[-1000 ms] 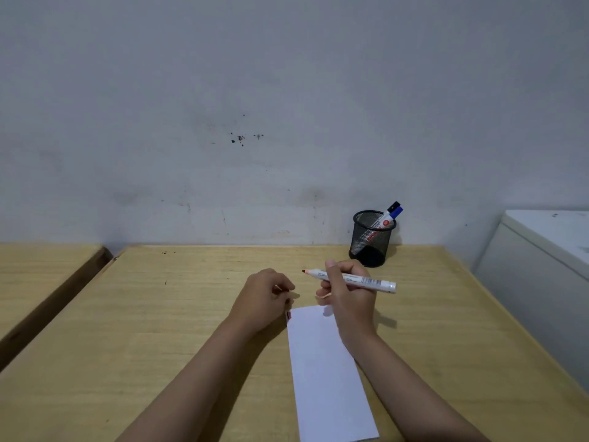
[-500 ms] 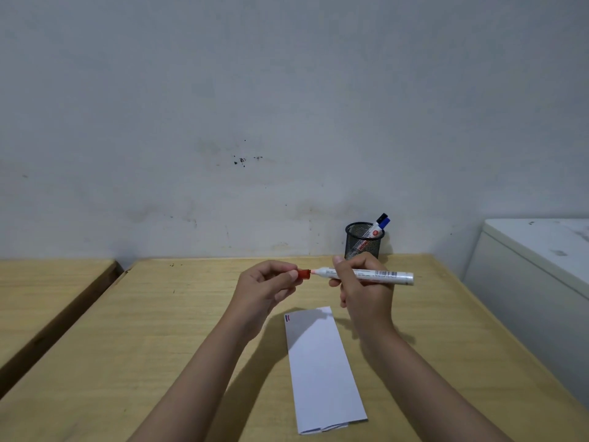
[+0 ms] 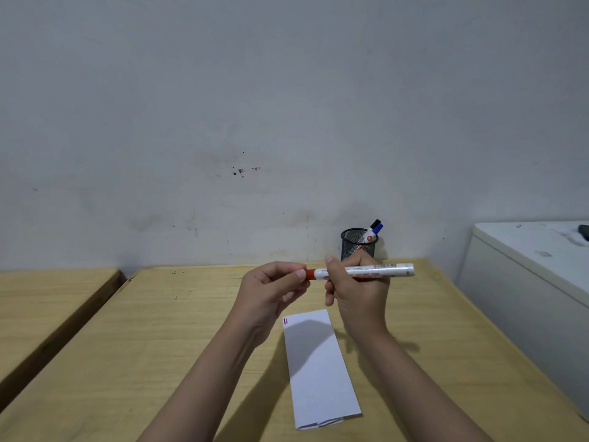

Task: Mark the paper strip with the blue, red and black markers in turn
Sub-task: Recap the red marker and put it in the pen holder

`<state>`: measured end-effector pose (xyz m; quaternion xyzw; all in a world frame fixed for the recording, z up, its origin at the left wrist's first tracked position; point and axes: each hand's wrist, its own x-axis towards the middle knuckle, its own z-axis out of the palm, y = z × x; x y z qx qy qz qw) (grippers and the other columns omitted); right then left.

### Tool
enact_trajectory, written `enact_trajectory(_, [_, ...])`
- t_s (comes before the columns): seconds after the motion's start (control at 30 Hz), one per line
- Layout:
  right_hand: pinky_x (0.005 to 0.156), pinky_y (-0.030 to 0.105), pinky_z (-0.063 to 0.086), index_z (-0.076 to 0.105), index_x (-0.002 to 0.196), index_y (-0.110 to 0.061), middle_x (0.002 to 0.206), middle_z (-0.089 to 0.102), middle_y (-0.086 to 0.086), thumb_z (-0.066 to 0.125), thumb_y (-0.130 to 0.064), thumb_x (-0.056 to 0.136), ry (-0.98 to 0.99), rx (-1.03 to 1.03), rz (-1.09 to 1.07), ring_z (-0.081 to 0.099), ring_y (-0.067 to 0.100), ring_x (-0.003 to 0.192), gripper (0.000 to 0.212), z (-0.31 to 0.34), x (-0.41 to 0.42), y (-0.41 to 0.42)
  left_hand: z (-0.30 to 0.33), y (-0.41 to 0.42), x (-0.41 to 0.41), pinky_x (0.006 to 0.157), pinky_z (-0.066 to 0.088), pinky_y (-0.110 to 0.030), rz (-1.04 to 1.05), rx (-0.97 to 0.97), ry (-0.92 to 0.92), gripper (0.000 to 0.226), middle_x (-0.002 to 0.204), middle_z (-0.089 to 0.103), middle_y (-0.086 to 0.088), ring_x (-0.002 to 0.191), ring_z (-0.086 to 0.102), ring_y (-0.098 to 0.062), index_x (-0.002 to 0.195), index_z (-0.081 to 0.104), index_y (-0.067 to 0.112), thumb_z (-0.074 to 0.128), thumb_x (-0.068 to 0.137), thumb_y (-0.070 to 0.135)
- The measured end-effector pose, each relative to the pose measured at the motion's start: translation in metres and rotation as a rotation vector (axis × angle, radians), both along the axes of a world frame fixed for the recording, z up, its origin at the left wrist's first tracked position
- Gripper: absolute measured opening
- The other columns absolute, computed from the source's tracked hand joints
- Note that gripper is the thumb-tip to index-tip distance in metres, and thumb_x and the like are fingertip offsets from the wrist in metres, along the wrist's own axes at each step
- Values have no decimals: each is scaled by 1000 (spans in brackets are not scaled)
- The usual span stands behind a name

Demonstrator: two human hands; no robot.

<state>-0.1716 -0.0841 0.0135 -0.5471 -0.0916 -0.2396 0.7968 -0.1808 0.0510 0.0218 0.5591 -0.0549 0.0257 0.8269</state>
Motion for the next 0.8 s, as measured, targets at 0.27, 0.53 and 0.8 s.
enact_trajectory(0.27, [38, 24, 41, 56, 62, -5, 50, 58, 13, 57, -63, 77, 606, -124, 302, 41, 14, 30, 60, 0, 2, 0, -4, -5, 10, 67, 53, -20, 331, 269, -87, 9, 70, 71, -3, 69, 63, -14, 73, 72, 9, 70, 76, 2])
enact_trajectory(0.53, [74, 24, 51, 66, 89, -14, 84, 65, -6, 78, -15, 70, -163, -921, -113, 62, 9, 79, 22, -2, 27, -34, 10, -23, 34, 64, 54, -23, 376, 499, -193, 3, 61, 73, 1, 62, 68, -8, 75, 70, 8, 70, 74, 6])
enact_trajectory(0.8, [61, 22, 53, 56, 106, -29, 70, 64, -3, 66, -7, 79, -264, -774, -372, 63, 12, 61, 36, 23, 69, -70, 19, -46, 84, 67, 50, -10, 319, 513, -268, 20, 82, 73, 1, 76, 68, -4, 90, 72, 15, 74, 75, 28])
